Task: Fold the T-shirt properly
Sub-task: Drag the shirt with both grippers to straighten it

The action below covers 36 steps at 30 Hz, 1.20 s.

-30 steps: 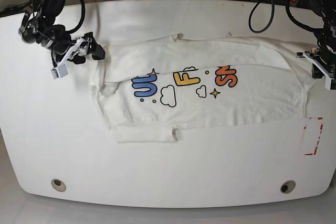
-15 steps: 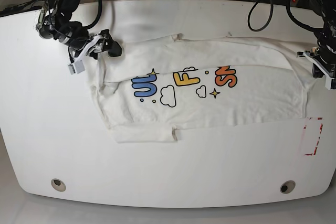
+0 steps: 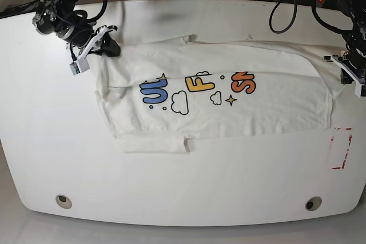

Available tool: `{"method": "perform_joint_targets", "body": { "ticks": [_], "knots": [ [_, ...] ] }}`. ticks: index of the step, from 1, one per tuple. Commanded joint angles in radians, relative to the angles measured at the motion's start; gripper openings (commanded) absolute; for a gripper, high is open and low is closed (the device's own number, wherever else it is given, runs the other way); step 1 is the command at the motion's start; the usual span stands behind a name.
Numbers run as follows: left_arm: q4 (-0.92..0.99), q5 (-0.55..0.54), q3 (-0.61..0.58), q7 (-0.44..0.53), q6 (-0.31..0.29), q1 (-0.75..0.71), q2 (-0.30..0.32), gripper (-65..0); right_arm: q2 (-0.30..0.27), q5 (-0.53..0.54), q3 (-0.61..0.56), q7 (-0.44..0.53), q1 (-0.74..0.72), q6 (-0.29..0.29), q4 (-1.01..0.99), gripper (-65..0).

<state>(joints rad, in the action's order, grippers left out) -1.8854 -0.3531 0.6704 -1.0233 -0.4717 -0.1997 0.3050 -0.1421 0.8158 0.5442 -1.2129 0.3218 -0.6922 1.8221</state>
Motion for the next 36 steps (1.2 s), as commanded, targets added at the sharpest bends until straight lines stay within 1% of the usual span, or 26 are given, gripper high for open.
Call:
{"method": "perform_joint_targets", "body": {
  "ticks": [1, 4, 6, 7, 10, 11, 14, 16, 18, 23, 26, 29, 32, 36],
  "knots": [
    [-0.023, -0.010, 0.009, 0.022, 0.001, 0.006, 0.016, -65.0, -0.012, 0.024, 0.010, 0.014, 0.046, -0.006, 0.086, -61.5],
    [-0.026, -0.011, 0.009, 0.022, 0.001, 0.007, 0.016, -65.0, -0.015, 0.024, 0.010, 0.014, 0.124, -0.006, 0.153, -61.5],
    [-0.041, -0.011, 0.009, 0.022, 0.001, 0.009, 0.015, -65.0, -0.034, 0.024, 0.010, 0.014, 0.172, -0.006, 0.183, -61.4],
    [-0.047, -0.011, 0.009, 0.022, 0.001, 0.009, 0.012, -65.0, -0.043, 0.023, 0.003, 0.014, 0.182, -0.006, 0.183, -61.4],
    [-0.073, -0.011, 0.007, 0.022, 0.001, 0.012, -0.027, -65.0, -0.072, 0.015, -0.013, 0.012, 0.185, -0.006, 0.179, -61.2],
    [-0.078, -0.011, 0.007, 0.022, 0.001, 0.013, -0.028, -65.0, -0.077, 0.015, -0.019, 0.012, 0.184, -0.006, 0.179, -61.2],
    [-0.084, -0.008, 0.001, 0.021, 0.001, 0.042, -0.033, -65.0, -0.104, 0.018, -0.040, 0.012, 0.124, -0.006, 0.179, -61.2],
    [-0.084, -0.005, 0.001, 0.019, 0.004, 0.064, -0.033, -65.0, -0.115, 0.017, -0.052, 0.012, 0.064, 0.018, 0.150, -61.0],
    [-0.082, -0.005, 0.001, 0.018, 0.006, 0.075, -0.033, -65.0, -0.132, 0.017, -0.062, 0.012, 0.003, 0.026, 0.103, -61.0],
    [-0.078, -0.004, -0.001, 0.018, 0.009, 0.118, -0.030, -65.0, -0.182, 0.017, -0.109, 0.012, -0.211, 0.027, -0.137, -60.9],
    [-0.076, -0.004, -0.001, 0.018, 0.009, 0.130, -0.028, -65.0, -0.215, 0.018, -0.163, 0.012, -0.309, 0.030, -0.252, -60.9],
    [-0.076, -0.004, -0.001, 0.018, 0.009, 0.130, -0.028, -65.0, -0.238, 0.018, -0.203, 0.012, -0.384, 0.030, -0.324, -60.9],
    [-0.076, -0.004, -0.001, 0.018, 0.009, 0.131, -0.028, -65.0, -0.247, 0.018, -0.223, 0.012, -0.439, 0.032, -0.382, -60.9],
    [-0.076, -0.002, -0.001, 0.018, 0.009, 0.127, -0.028, -65.0, -0.242, 0.018, -0.224, 0.012, -0.491, 0.032, -0.448, -60.4]
  ]
}}
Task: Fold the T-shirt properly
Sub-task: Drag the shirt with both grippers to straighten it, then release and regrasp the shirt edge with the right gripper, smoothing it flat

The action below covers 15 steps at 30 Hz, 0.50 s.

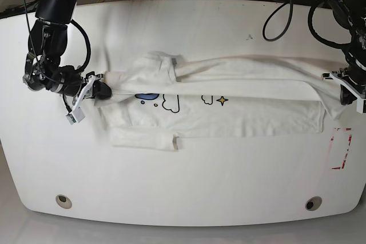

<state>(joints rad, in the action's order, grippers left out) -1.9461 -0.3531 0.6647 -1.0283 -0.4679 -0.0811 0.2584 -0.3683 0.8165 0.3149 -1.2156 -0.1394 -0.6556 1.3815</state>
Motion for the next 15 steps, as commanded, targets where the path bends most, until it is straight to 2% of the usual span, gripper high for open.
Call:
{"method": "perform_joint_targets", "body": {
  "ticks": [1, 5, 7, 10, 15],
  "knots": [
    [-0.016, -0.002, 0.005, 0.022, 0.005, 0.007, 0.019, -65.0, -0.016, 0.017, 0.005, 0.015, -0.039, -0.005, -0.015, -58.2],
    [-0.016, -0.002, 0.005, 0.022, 0.005, 0.005, 0.017, -65.0, -0.013, 0.031, 0.005, 0.012, -0.042, -0.008, -0.014, -41.7],
    [-0.016, -0.002, 0.005, 0.022, 0.005, 0.005, 0.015, -65.0, -0.011, 0.073, 0.011, -0.010, -0.036, -0.008, -0.012, -33.8],
    [-0.014, -0.002, 0.005, 0.022, 0.005, 0.005, 0.017, -65.0, -0.011, 0.180, 0.013, -0.023, -0.018, -0.010, -0.012, -28.5],
    [-0.014, 0.050, 0.005, 0.022, 0.004, 0.008, 0.014, -65.0, -0.021, 0.366, 0.013, -0.023, 0.086, -0.010, -0.011, -28.5]
  ]
}}
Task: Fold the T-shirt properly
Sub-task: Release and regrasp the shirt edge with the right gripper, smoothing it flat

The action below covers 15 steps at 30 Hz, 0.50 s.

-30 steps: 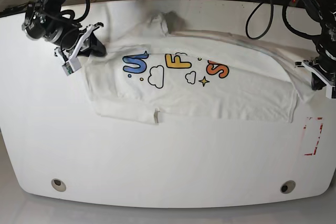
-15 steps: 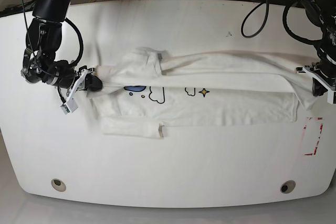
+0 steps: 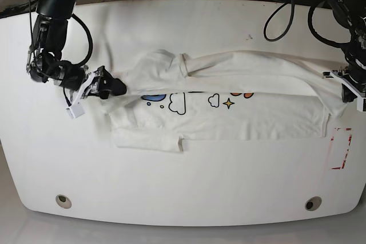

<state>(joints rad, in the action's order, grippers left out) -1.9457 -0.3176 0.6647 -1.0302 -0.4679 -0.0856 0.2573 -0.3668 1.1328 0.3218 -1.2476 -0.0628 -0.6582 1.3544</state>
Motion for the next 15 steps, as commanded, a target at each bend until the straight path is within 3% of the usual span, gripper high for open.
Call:
{"method": "perform_joint_targets", "body": {
  "ticks": [1, 7, 12, 15],
  "knots": [
    [-0.014, 0.027, 0.005, 0.024, 0.001, 0.013, 0.014, -65.0, -0.022, 0.071, 0.006, 0.010, 0.044, -0.007, 0.032, -28.5],
    [-0.014, 0.027, 0.005, 0.024, -0.001, 0.011, 0.014, -65.0, -0.010, 0.076, 0.006, 0.010, 0.218, -0.004, 0.234, -28.5],
    [-0.014, 0.027, 0.005, 0.024, -0.001, 0.011, 0.014, -65.0, 0.042, 0.069, 0.000, 0.013, 0.307, -0.001, 0.271, -28.5],
    [-0.014, 0.025, 0.005, 0.024, -0.001, 0.011, 0.014, -65.0, 0.088, -0.013, -0.002, 0.016, 0.318, -0.001, 0.271, -28.5]
  ]
}}
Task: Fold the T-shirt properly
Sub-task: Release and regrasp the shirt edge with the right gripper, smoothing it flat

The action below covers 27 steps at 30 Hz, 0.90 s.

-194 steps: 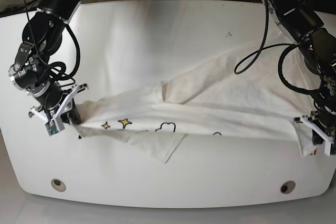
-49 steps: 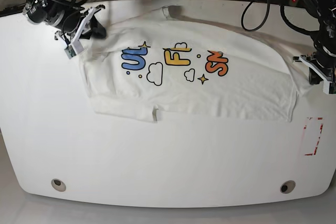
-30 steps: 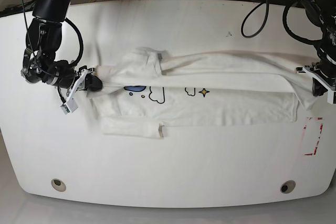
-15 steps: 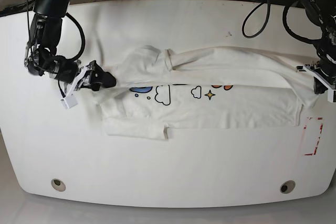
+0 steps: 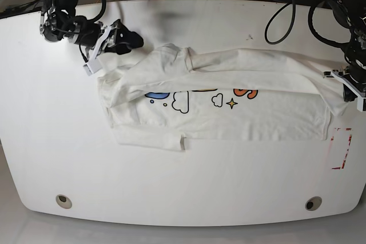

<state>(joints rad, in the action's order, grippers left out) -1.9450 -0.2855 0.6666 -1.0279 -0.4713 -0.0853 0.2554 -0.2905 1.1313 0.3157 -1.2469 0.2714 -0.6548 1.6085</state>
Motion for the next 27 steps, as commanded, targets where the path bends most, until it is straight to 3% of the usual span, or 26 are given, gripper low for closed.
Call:
{"method": "perform_joint_targets", "body": {
  "ticks": [1, 4, 18, 25, 27],
  "knots": [
    [-0.015, -0.007, 0.003, 0.022, 0.003, 0.011, 0.015, -65.0, 0.023, -0.041, 0.004, 0.016, -0.016, -0.004, 0.017, -28.5],
    [-0.015, -0.007, 0.003, 0.022, 0.003, 0.011, 0.015, -65.0, 0.069, -0.142, 0.006, 0.016, -0.034, -0.010, 0.017, -28.4],
    [-0.015, -0.007, 0.003, 0.022, 0.001, 0.008, 0.015, -65.0, 0.242, -0.402, 0.007, 0.026, -0.123, -0.013, 0.017, -28.2],
    [-0.015, -0.007, 0.003, 0.022, 0.001, 0.008, 0.015, -65.0, 0.273, -0.508, 0.007, 0.097, -0.143, -0.013, -0.001, -28.9],
    [-0.015, -0.007, 0.003, 0.022, 0.001, 0.008, 0.015, -65.0, 0.274, -0.508, 0.009, 0.105, -0.143, -0.013, -0.015, -32.2]
  ]
}}
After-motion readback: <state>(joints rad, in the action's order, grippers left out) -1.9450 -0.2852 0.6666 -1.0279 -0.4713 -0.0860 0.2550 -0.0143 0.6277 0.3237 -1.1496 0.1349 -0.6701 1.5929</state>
